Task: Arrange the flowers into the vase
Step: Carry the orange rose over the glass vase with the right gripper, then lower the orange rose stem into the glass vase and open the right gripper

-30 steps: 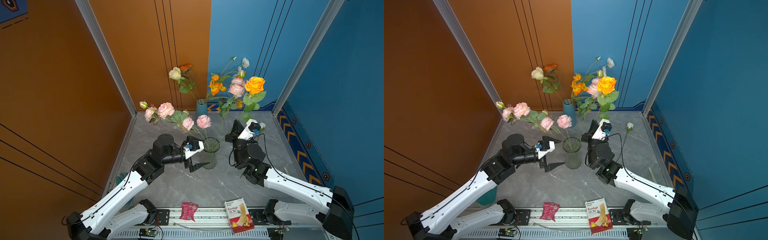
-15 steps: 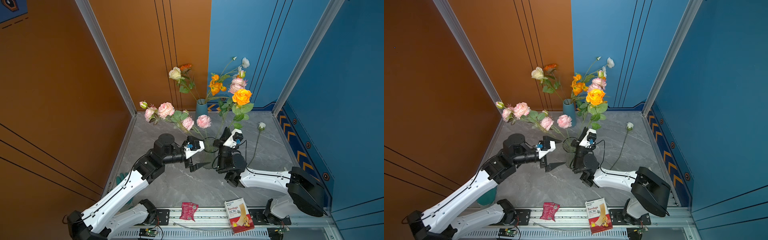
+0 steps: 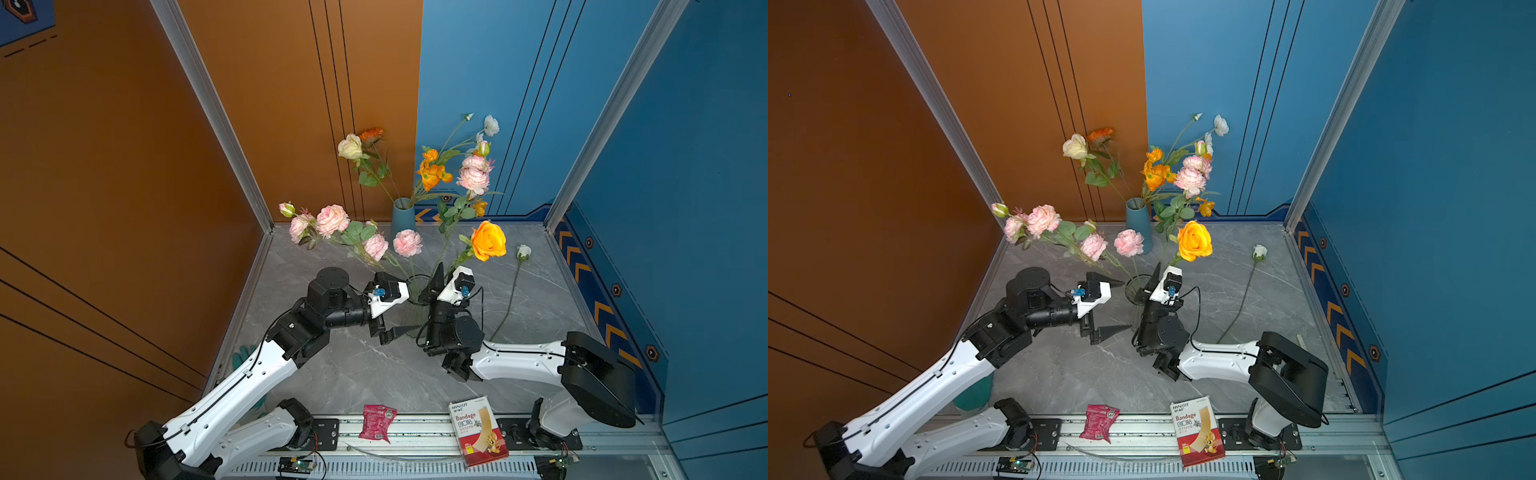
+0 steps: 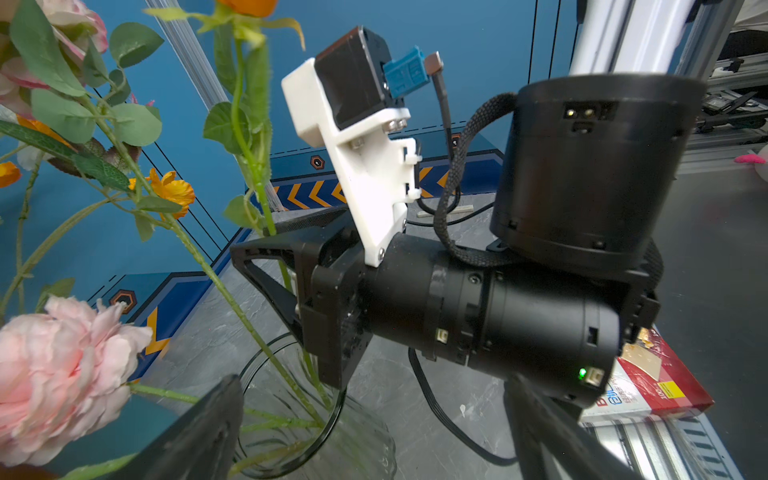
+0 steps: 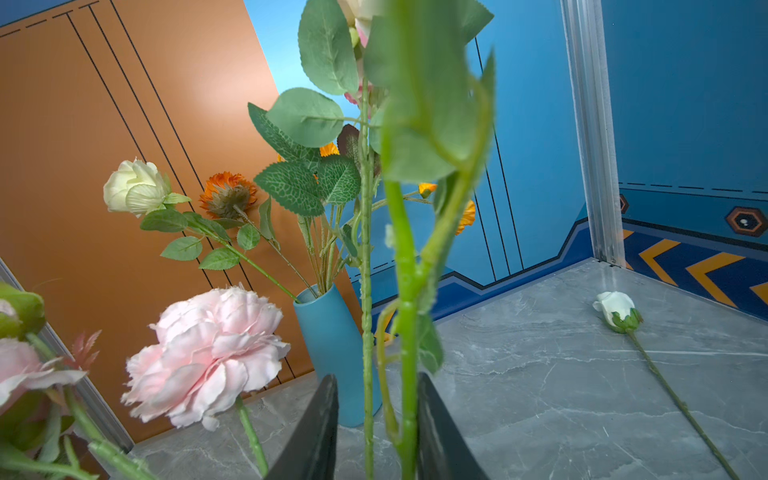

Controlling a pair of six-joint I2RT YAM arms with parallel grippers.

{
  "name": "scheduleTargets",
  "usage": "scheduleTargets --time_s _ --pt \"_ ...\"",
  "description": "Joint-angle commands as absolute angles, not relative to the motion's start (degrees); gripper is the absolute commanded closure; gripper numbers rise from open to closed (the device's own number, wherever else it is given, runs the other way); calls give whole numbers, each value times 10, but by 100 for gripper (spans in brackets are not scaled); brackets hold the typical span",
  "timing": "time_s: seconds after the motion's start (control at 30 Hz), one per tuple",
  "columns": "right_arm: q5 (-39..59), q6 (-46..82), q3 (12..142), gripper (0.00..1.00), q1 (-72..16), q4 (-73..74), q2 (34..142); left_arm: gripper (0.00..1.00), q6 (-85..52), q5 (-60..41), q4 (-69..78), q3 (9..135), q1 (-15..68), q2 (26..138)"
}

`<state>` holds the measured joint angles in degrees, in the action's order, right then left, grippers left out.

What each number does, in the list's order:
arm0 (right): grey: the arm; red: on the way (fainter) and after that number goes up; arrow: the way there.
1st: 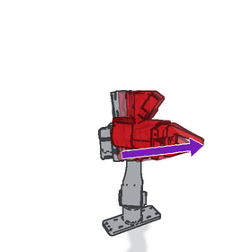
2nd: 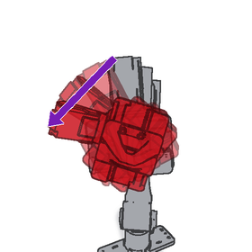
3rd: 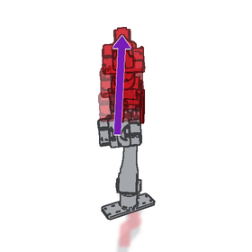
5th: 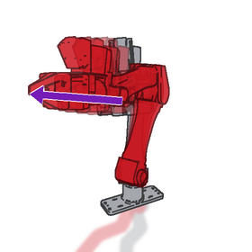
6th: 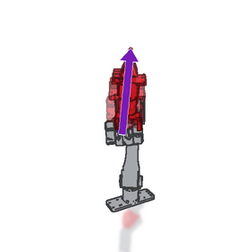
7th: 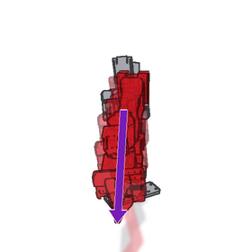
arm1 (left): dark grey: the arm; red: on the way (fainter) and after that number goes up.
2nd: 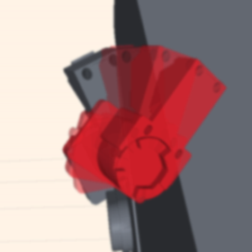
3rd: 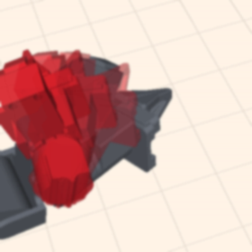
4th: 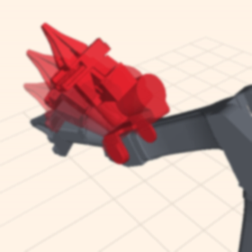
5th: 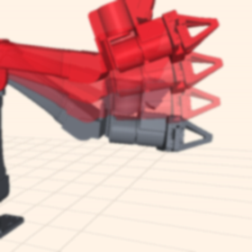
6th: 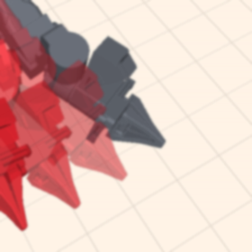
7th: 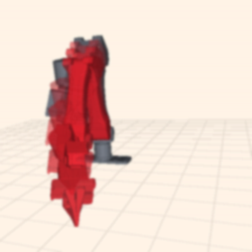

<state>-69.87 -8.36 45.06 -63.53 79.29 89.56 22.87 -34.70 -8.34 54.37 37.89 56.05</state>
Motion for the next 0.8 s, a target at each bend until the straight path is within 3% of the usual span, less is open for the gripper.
scheduleTargets --time_s 0.0,0.2,0.37,0.47,0.77 --pt "-728 -111 437 61 -644 797 872 2 222 -363 -76 544 377 562" --pt "-719 -45 439 48 -655 578 797 2 223 -362 -76 544 377 564" --pt "-590 234 478 47 -606 137 689 2 223 -364 -76 543 376 563" --pt "-521 261 471 46 -585 62 658 2 221 -369 -76 544 376 563" --pt "-385 258 483 20 -576 -78 609 2 221 -369 -76 543 376 569"
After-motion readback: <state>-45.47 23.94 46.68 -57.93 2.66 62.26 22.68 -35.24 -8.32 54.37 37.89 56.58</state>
